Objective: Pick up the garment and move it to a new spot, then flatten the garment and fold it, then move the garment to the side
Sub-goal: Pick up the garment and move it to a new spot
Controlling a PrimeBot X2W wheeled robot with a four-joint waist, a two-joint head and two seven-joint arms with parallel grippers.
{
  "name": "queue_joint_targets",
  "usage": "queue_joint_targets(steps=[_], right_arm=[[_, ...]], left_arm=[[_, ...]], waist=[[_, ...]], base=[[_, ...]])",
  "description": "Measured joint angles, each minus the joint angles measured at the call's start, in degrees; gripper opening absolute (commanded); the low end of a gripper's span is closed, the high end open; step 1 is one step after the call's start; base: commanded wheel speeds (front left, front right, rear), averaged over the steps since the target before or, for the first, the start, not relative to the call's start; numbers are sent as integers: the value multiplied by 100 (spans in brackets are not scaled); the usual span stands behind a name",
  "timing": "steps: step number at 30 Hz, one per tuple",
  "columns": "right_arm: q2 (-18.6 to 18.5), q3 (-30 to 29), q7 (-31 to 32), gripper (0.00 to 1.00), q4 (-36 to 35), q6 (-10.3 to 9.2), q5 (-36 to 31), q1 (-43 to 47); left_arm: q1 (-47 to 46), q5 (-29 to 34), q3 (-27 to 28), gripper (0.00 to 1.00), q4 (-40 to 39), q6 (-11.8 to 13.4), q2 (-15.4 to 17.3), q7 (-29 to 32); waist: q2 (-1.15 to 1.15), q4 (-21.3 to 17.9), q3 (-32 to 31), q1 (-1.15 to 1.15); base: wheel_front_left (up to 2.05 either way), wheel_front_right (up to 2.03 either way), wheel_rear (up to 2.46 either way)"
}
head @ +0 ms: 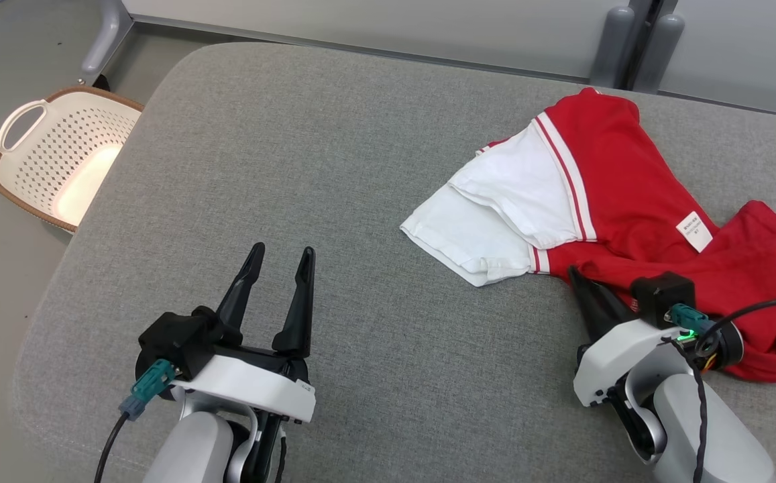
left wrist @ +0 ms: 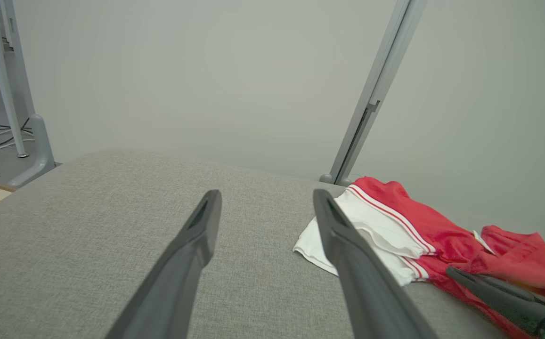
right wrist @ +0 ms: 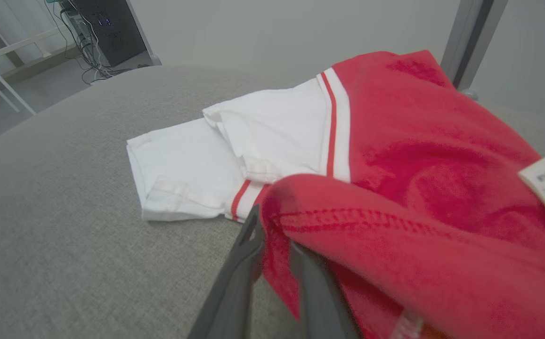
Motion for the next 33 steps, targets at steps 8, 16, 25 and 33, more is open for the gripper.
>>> queue_joint_targets(steps=[8,16,25,33], right_arm=[[132,234,-339,0,-301,0,275,-99],[122,482,-265,0,-1813,1,1636,-275],[-505,-1073,1205,0,-3398,-1,2744,1397],[-283,-1979,2777,8,-3322,-1,2448,2601]], left_arm=[[15,2,10,100,22,24,0,0],[161,114,186,100,101,-8,1,0],[303,208,380,100,109,-70,-1,0],[218,208,271,100,99,-93,-5,-1]], waist=[[0,-63,-63,0],[0,-470,-342,0],[0,-1248,-574,0],[0,-1728,-535,0]], base=[[0,0,0],[0,0,0],[0,0,0],[0,0,0]])
